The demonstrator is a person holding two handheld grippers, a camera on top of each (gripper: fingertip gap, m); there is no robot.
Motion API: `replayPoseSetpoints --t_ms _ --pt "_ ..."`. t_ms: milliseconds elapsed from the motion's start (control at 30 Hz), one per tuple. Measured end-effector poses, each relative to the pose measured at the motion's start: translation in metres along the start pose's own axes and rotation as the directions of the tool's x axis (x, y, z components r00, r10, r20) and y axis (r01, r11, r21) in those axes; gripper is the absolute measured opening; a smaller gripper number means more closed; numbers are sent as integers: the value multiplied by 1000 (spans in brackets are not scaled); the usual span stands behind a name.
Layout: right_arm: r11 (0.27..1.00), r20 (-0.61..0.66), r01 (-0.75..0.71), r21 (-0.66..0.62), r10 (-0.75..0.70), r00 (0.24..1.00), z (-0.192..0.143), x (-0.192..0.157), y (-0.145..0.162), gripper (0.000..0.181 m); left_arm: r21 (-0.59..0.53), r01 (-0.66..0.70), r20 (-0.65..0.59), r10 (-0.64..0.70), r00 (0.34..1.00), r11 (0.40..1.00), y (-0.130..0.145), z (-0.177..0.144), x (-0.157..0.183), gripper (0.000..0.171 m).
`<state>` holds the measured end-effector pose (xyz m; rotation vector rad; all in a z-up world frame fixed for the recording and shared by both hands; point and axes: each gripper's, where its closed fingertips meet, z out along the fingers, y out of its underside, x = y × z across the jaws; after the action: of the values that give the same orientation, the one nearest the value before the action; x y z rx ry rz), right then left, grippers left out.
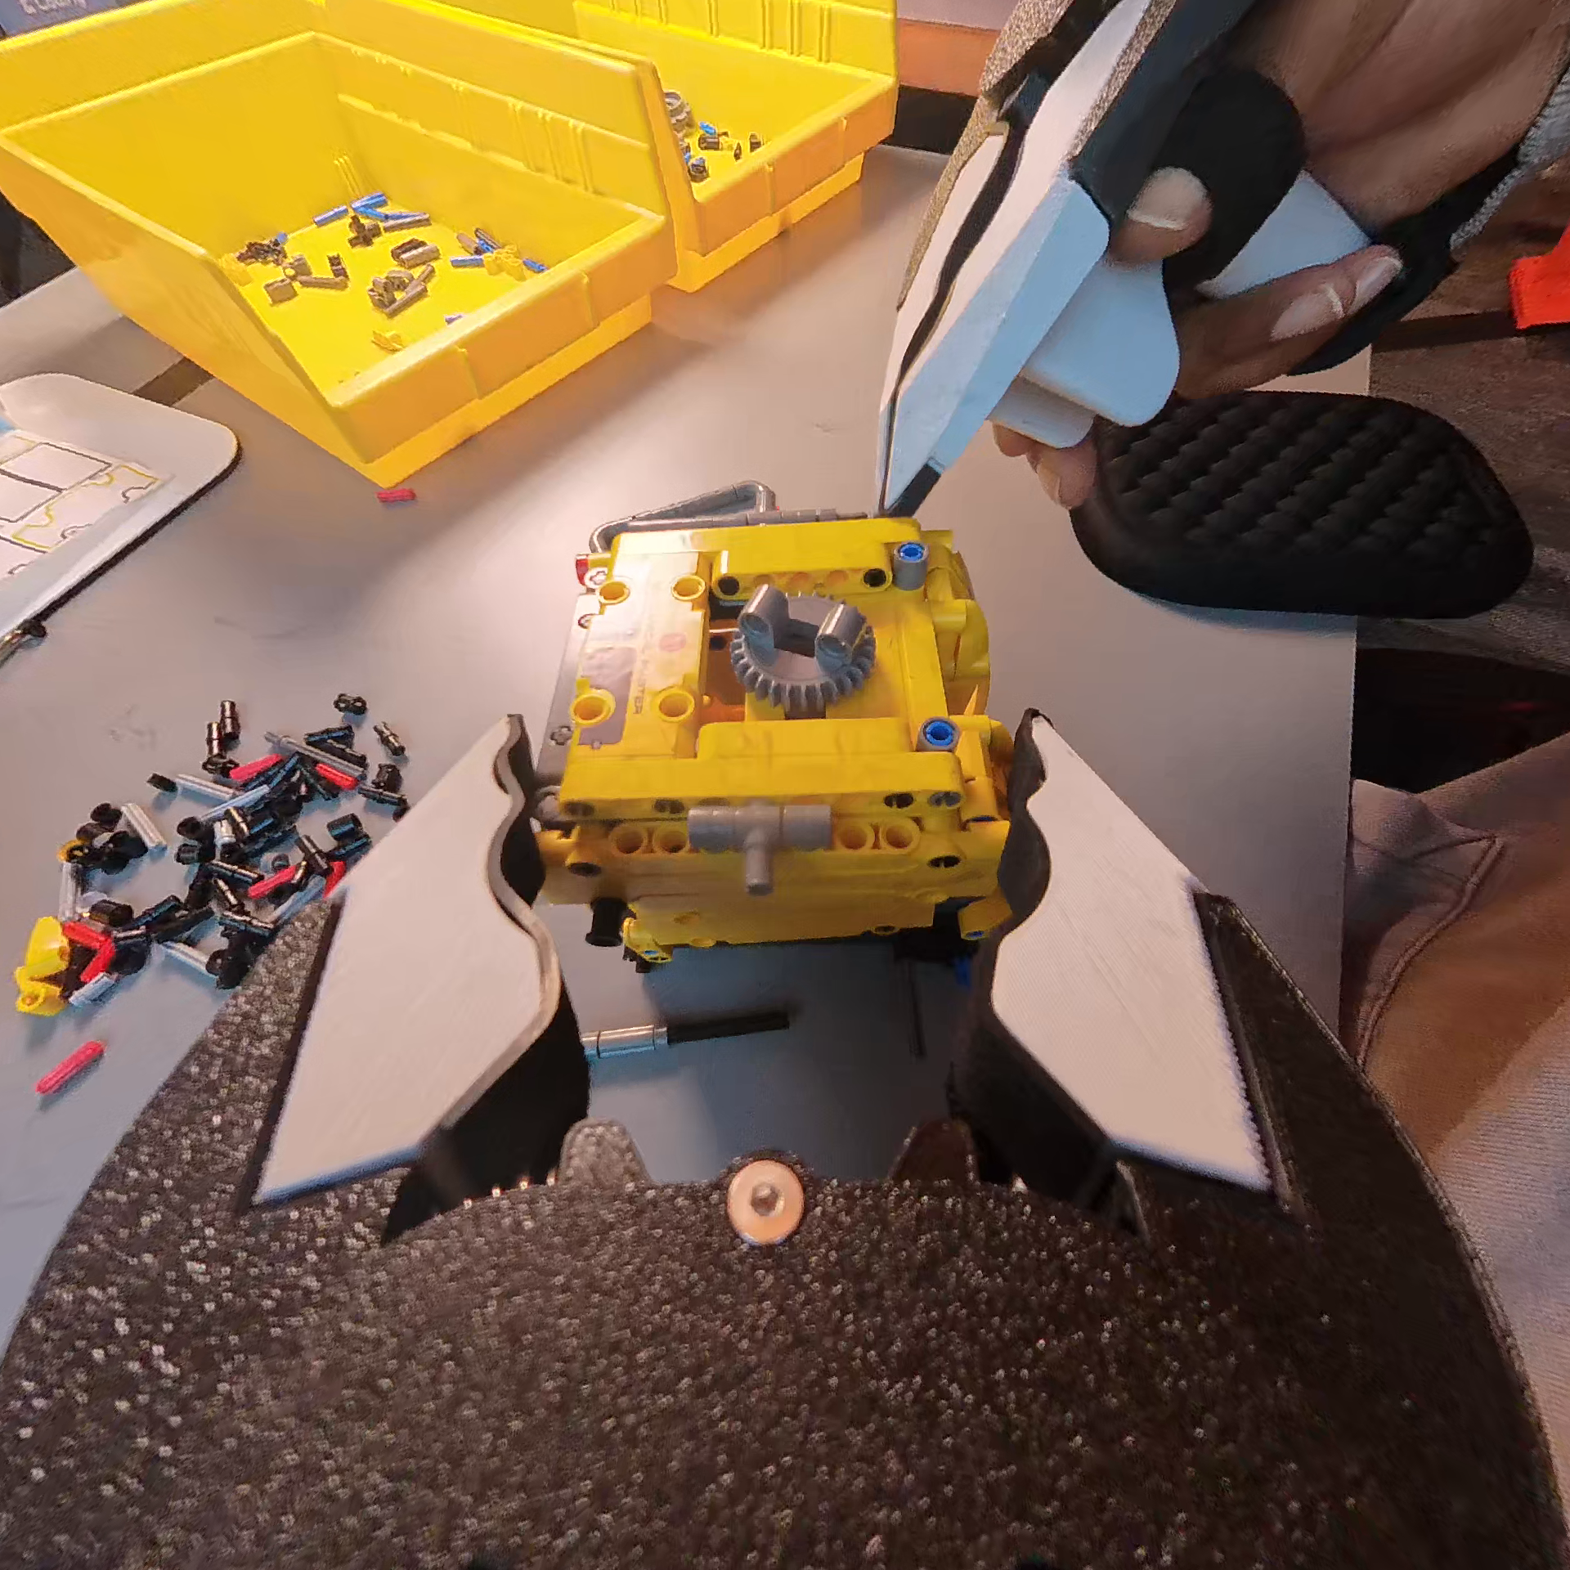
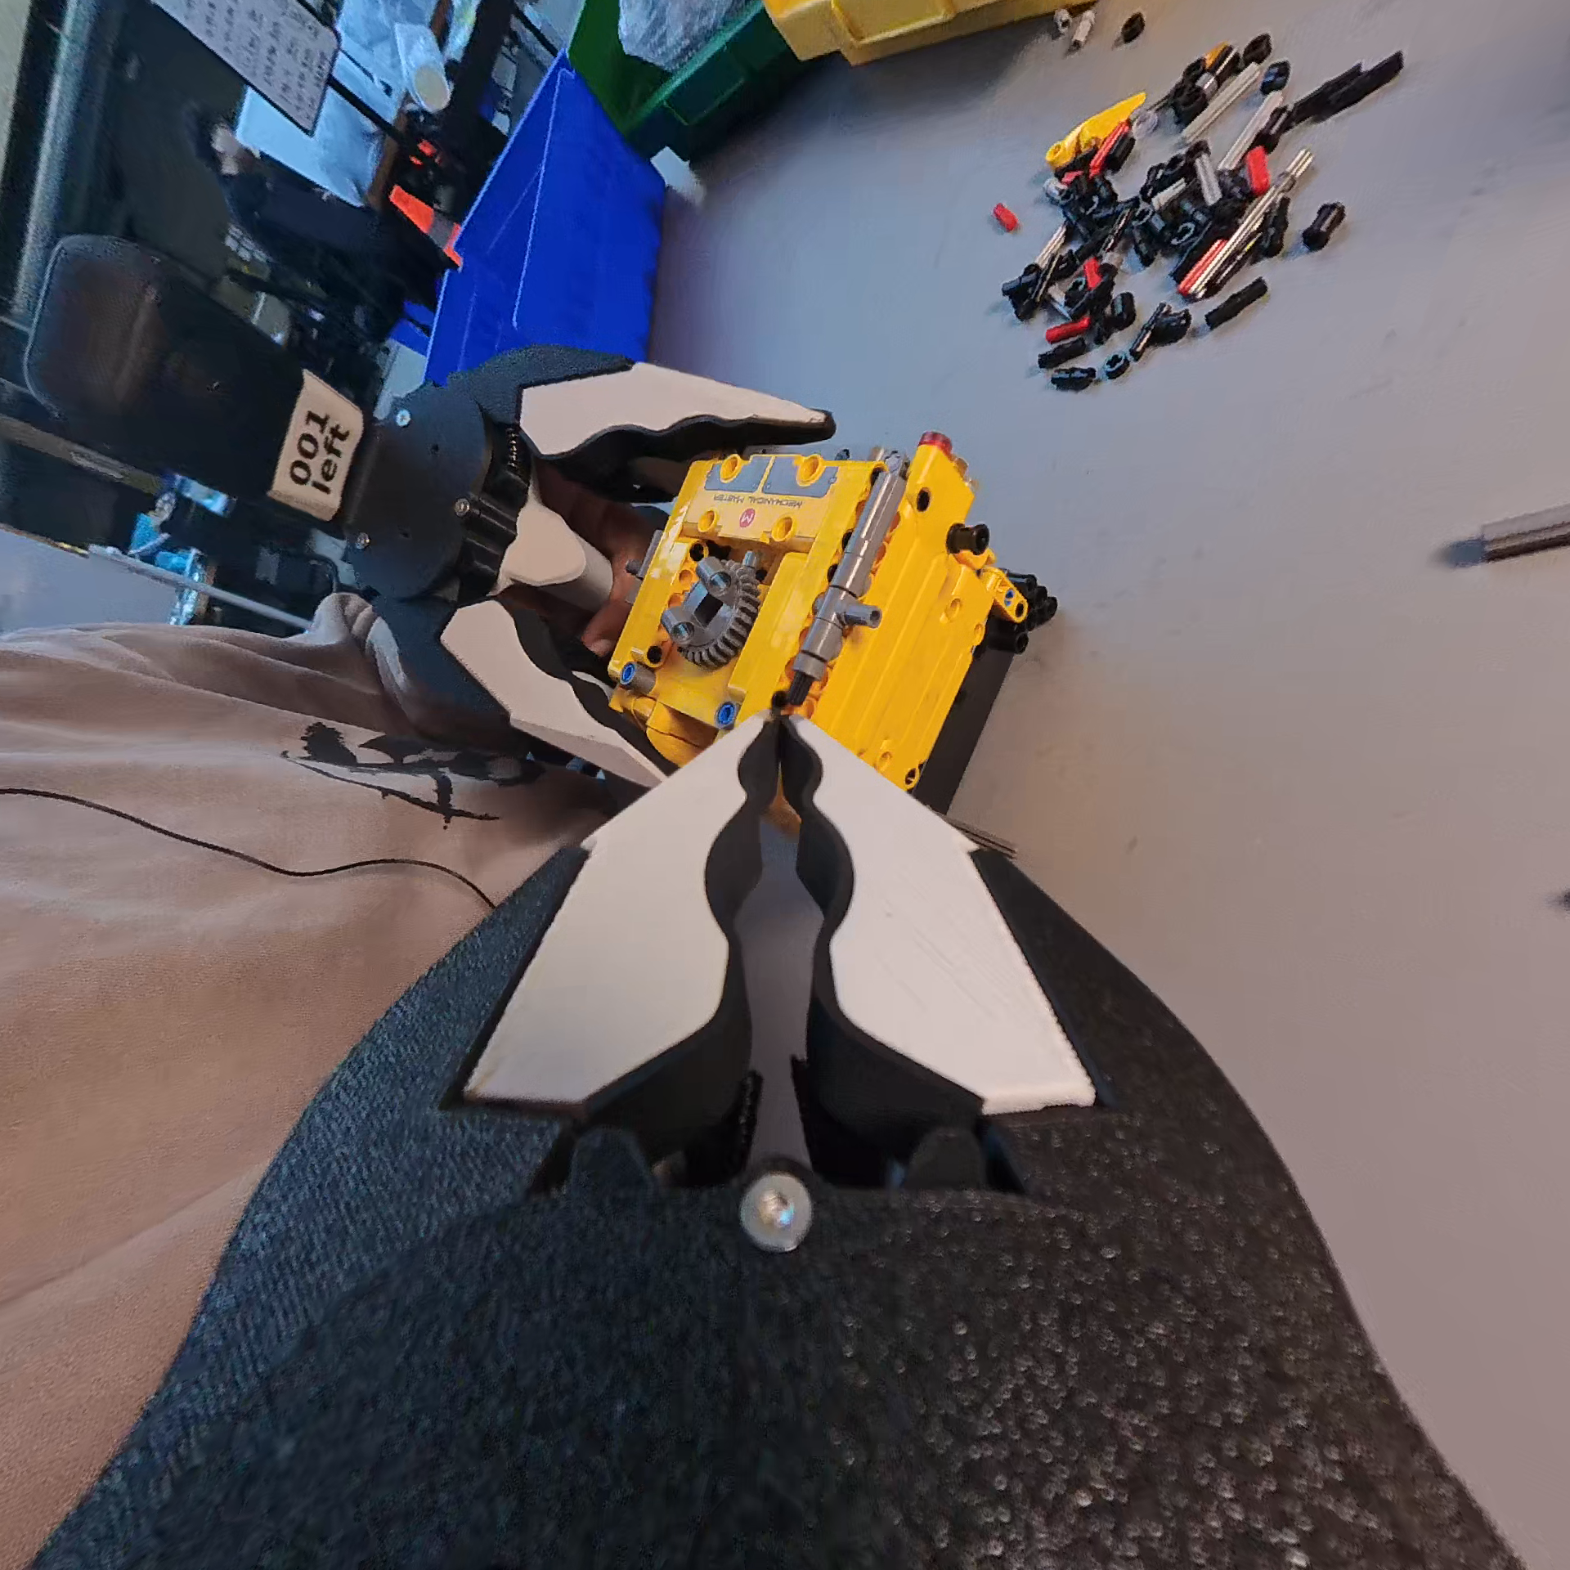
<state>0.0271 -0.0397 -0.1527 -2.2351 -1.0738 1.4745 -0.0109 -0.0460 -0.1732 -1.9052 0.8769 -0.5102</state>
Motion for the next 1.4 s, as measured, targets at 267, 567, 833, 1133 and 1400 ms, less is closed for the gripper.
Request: replayPoseSetpoints --t_ms 267,567,833,1133,1400 --pt "903 -167 429 14 -421 892 -10 4 -14 17 20 -12 -14 12 1000 1000 -1 0 -1 111" --pt "867 -149 489 90 -474 868 0 11 -17 30 51 -43 -58 46 997 998 0 -2 4 111" --pt "914 115 402 55 -405 907 7 -1 -6 19 32 -94 -221 99 970 995 2 -7 5 111" --pt "886 221 463 6 -453 864 11 -4 -5 4 -221 -183 -291 114 950 958 -2 -10 4 97" --pt "642 118 756 -129 -747 654 14 -4 -3 1 -369 -300 -368 158 916 880 5 0 3 93"
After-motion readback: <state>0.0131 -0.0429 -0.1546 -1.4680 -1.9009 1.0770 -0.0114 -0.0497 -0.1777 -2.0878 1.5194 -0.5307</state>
